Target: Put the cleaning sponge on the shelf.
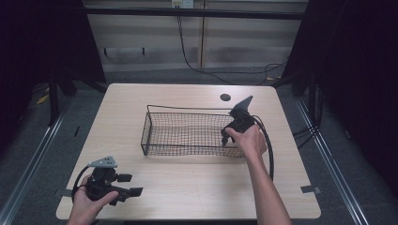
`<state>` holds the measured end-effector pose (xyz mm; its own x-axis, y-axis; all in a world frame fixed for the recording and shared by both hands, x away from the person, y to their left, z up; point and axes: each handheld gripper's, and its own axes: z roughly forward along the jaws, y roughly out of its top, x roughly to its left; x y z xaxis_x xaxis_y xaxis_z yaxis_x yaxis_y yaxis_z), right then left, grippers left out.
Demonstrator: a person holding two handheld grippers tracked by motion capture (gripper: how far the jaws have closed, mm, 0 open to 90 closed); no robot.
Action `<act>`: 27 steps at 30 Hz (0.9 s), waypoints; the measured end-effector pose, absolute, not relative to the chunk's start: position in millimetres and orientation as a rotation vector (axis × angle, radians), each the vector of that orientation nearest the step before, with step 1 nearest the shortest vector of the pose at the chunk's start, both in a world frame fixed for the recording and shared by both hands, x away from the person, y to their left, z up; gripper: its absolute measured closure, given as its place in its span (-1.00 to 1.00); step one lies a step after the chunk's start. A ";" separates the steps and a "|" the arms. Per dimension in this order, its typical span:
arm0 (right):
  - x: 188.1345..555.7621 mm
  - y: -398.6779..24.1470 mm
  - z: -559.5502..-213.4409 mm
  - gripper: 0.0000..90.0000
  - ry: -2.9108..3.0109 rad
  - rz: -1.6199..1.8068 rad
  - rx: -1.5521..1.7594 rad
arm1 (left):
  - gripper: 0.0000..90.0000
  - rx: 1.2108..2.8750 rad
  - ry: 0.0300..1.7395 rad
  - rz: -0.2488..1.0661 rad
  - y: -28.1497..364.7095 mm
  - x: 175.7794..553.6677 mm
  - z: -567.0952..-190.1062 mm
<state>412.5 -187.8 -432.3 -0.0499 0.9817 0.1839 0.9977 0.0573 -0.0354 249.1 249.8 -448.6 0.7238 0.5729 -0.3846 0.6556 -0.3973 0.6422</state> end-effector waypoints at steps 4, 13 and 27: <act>412.6 -187.7 -431.7 -0.56 -2.174 -0.157 -2.052 | -0.52 2.104 0.926 -0.129 249.9 249.0 -448.5; 412.5 -188.5 -427.8 -0.53 -2.191 -0.170 -2.063 | -0.52 2.107 0.924 -0.128 250.0 249.1 -448.5; 409.0 -194.1 -418.3 -0.53 -2.184 -0.252 -2.058 | -0.52 2.105 0.929 -0.128 249.4 248.9 -448.6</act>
<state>409.0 -194.1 -418.3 -0.0611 0.9762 0.2082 0.9979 0.0556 0.0323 248.9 249.4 -448.6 0.7236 0.5736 -0.3838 0.6559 -0.3985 0.6410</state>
